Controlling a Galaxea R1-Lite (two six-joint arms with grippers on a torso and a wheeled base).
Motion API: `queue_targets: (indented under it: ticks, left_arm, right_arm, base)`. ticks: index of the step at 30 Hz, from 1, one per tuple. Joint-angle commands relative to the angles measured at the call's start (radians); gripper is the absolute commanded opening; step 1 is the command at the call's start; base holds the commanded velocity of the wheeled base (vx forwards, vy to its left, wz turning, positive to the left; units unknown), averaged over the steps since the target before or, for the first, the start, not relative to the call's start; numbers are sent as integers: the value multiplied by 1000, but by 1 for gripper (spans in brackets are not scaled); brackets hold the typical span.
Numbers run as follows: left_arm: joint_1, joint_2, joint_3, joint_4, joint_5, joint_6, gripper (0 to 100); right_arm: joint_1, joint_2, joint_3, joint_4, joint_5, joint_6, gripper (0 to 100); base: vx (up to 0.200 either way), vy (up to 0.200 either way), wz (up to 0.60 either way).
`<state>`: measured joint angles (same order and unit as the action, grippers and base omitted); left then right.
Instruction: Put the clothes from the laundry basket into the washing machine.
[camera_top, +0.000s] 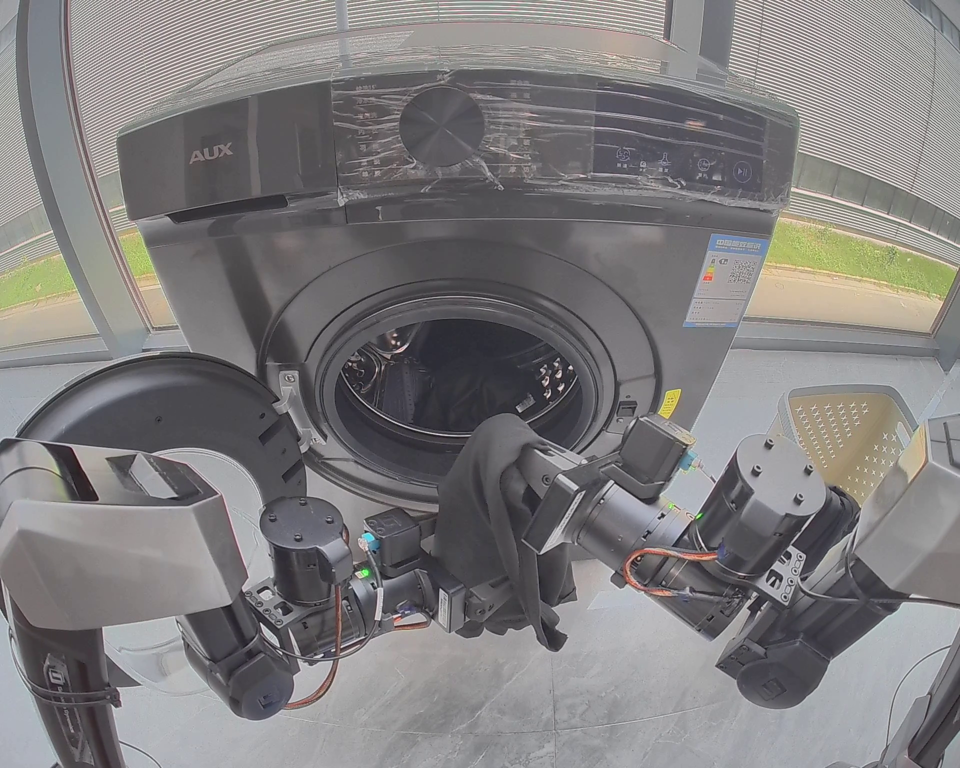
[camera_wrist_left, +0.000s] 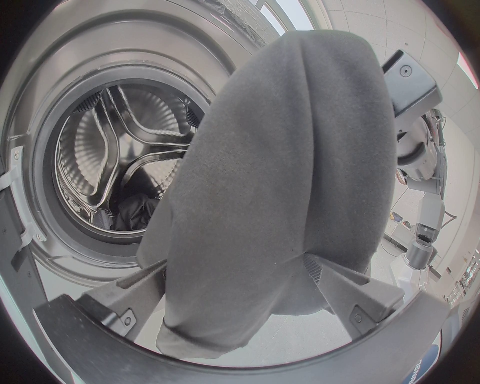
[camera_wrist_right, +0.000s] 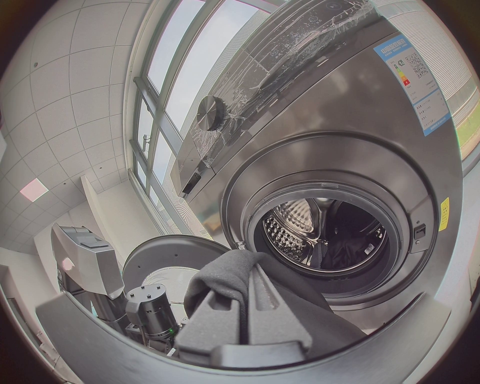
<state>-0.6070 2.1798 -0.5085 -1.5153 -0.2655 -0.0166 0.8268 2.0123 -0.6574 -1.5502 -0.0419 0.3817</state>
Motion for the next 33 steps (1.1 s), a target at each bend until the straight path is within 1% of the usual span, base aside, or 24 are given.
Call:
queue_targets:
  ticks: [1, 7, 8, 9, 12, 13, 15, 17, 19, 20, 21, 23, 24, 26, 28, 31, 33]
  left_arm:
    - [0, 54, -47, 0, 0, -3, 100]
    - [10, 112, -104, -2, 5, -6, 100]
    - [10, 109, -107, 0, 5, -8, 0]
    - [12, 104, -105, -2, 3, -9, 0]
    - [13, 94, -99, -2, 5, -26, 0]
    - [13, 78, -91, -2, 6, -37, 0]
    - [13, 58, -77, -2, 6, -43, 0]
    - [15, 41, -68, -2, 6, -43, 0]
    - [20, -6, -47, -2, 8, -46, 0]
    - [20, -6, -47, -2, 8, -46, 0]
    - [41, -44, -25, -2, 9, -49, 0]
    - [50, -58, -21, -2, 12, -48, 0]
    - [78, -87, -8, -2, 37, -48, 0]
    - [104, -103, -5, -2, 72, -48, 0]
    - [135, -129, 4, -2, 108, -48, 0]
    - [154, -164, 25, -2, 109, -51, 0]
    - [156, -175, 30, -2, 109, -52, 0]
  right_arm:
    - [15, 0, 4, -1, -1, 0, 0]
    - [15, -1, 12, -1, -3, 2, 0]
    - [11, -1, 10, -2, -3, 0, 0]
    - [6, 0, 10, -1, -3, -4, 0]
    - [-9, 3, 4, -1, -4, -24, 0]
    - [-20, 8, 1, -1, -4, -27, 0]
    - [-37, 22, -5, -1, -4, -30, 0]
    - [-52, 32, -18, -1, -10, -32, 0]
    - [-81, 48, -33, -1, -38, -35, 0]
    - [-83, 49, -33, -1, -39, -37, 0]
    - [-101, 54, -31, -1, -53, -41, 0]
    - [-109, 55, -24, -1, -53, -46, 0]
    - [-114, 55, -8, -1, -55, -47, 0]
    - [-114, 46, 24, -2, -53, -49, 0]
    - [-101, 25, 88, -2, -44, -50, 0]
    - [-90, -7, 142, -2, -35, -47, 0]
    - [-86, -18, 154, -2, -30, -46, 0]
  base:
    - [0, 0, 0]
    - [0, 0, 0]
    - [0, 0, 0]
    - [0, 0, 0]
    - [0, 0, 0]
    - [0, 0, 0]
    - [0, 0, 0]
    - [0, 0, 0]
    - [0, 0, 0]
    - [0, 0, 0]
    - [0, 0, 0]
    - [0, 0, 0]
    - [0, 0, 0]
    - [0, 0, 0]
    - [0, 0, 0]
    - [0, 0, 0]
    - [0, 0, 0]
